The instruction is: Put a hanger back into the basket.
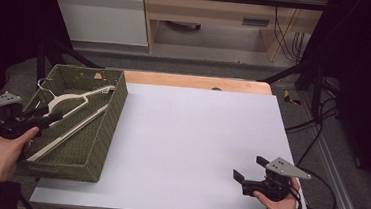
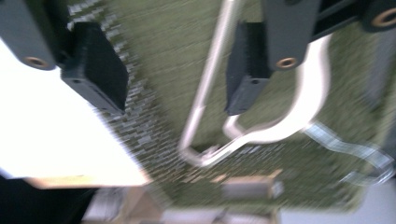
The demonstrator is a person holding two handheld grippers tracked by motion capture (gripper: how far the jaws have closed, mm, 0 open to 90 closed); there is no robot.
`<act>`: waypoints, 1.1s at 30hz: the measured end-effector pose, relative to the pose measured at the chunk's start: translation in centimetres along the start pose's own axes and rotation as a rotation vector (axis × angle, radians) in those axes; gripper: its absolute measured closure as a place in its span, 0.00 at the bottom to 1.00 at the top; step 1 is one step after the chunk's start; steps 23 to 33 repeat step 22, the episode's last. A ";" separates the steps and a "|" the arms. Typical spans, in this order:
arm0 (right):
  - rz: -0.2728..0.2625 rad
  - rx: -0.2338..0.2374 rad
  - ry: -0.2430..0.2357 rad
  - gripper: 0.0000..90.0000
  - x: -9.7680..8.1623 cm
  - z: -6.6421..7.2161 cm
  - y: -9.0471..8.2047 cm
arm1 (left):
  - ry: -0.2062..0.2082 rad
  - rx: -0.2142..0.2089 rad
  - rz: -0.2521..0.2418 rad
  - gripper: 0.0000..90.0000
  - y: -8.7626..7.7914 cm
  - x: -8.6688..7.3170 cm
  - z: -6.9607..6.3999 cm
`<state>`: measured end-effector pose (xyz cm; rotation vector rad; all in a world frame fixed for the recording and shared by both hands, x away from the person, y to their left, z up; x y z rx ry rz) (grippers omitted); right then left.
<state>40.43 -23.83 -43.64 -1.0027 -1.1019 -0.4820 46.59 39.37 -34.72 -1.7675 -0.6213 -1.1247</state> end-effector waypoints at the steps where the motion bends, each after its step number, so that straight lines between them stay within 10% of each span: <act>1: -0.001 -0.001 -0.003 0.04 0.0 0.0 0.0 | 0.013 -0.012 -0.015 0.36 -0.1 0.1 -0.6; 10: -0.020 0.004 -0.002 0.03 0.2 -0.1 -0.4 | 0.132 -0.225 -0.087 0.16 1.0 -0.9 -8.3; 15: -0.028 0.005 0.001 0.03 0.3 -0.1 -0.6 | 0.154 -0.265 -0.081 0.07 2.2 -2.4 -11.0; 33: -0.029 0.008 0.000 0.03 0.2 -0.2 -0.6 | 0.154 -0.270 -0.084 0.05 2.8 -3.3 -11.9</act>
Point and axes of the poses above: each handheld gripper's, and its own axes: y roughly forward along the jaws, x roughly out of its top, z roughly to its left, the point moved 2 cm from there along y, roughly forward along the jaws, and after that the axes turned 3 degrees about -x, right-handed, at the moved point
